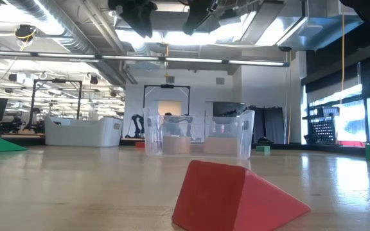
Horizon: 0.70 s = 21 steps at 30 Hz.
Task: Sort & place blocks by color
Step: Put the green block into the white bin
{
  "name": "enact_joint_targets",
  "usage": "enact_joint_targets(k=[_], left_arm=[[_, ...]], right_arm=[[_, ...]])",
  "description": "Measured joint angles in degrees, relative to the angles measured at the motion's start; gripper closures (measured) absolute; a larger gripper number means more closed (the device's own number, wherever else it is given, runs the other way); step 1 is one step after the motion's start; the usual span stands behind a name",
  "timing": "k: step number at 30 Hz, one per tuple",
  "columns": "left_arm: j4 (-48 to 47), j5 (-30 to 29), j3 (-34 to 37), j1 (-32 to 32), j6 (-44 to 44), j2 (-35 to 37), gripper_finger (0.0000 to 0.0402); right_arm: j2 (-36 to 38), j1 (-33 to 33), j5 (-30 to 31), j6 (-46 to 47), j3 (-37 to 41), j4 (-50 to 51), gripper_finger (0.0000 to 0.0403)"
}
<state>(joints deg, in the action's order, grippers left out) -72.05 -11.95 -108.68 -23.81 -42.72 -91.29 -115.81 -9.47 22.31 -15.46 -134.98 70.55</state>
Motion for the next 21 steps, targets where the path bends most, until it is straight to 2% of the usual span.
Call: enact_joint_targets(k=[17, 21], left_arm=[[3.42, -0.61, 0.00, 0.00, 0.40, 0.00, 0.0197], [7.95, -0.63, 0.00, 0.00, -6.77, 0.00, 0.0197]], right_arm=[[0.00, 0.00, 0.02, -0.02, 0.00, -0.07, 0.0230], [0.00, 0.00, 0.02, -0.02, 0.00, -0.05, 0.0230]])
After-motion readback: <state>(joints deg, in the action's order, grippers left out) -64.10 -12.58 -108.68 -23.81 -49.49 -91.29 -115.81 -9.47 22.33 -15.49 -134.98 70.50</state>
